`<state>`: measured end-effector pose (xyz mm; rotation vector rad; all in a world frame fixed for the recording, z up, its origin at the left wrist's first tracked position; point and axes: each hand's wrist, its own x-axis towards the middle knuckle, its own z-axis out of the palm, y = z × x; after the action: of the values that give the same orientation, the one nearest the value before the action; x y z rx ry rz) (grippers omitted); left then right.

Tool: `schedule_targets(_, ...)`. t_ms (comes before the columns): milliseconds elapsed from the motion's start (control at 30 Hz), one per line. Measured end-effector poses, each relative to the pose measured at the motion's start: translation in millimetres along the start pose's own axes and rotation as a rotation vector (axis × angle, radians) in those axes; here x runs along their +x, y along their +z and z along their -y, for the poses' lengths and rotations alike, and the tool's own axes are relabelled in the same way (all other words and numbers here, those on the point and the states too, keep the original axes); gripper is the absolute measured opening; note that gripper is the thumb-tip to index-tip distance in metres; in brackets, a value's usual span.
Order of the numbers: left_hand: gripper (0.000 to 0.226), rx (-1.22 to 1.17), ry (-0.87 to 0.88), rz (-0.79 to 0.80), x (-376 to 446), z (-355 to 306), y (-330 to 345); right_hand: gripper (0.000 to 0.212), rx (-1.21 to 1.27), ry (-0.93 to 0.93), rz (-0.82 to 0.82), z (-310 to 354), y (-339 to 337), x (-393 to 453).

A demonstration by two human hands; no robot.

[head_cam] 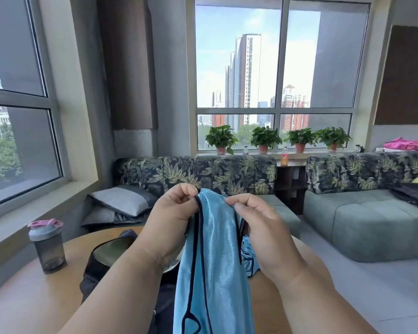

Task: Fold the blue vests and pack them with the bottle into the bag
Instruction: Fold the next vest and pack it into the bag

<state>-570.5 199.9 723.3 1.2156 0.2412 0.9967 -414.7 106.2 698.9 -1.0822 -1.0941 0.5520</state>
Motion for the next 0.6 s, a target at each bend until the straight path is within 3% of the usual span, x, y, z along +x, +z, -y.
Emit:
schedule_targets(233,0.019,-0.022,0.016,0.0,-8,16,-18,0.021,-0.002,0.021,0.172,-9,4,-12)
schedule_targets(300,0.016,-0.017,0.019,-0.003,-9,19,-20,0.01,-0.056,-0.02,0.204,-11,6,-14)
schedule_targets(600,0.013,-0.018,-0.05,-0.023,-19,26,-28,0.042,-0.117,-0.067,0.054,-22,5,-11)
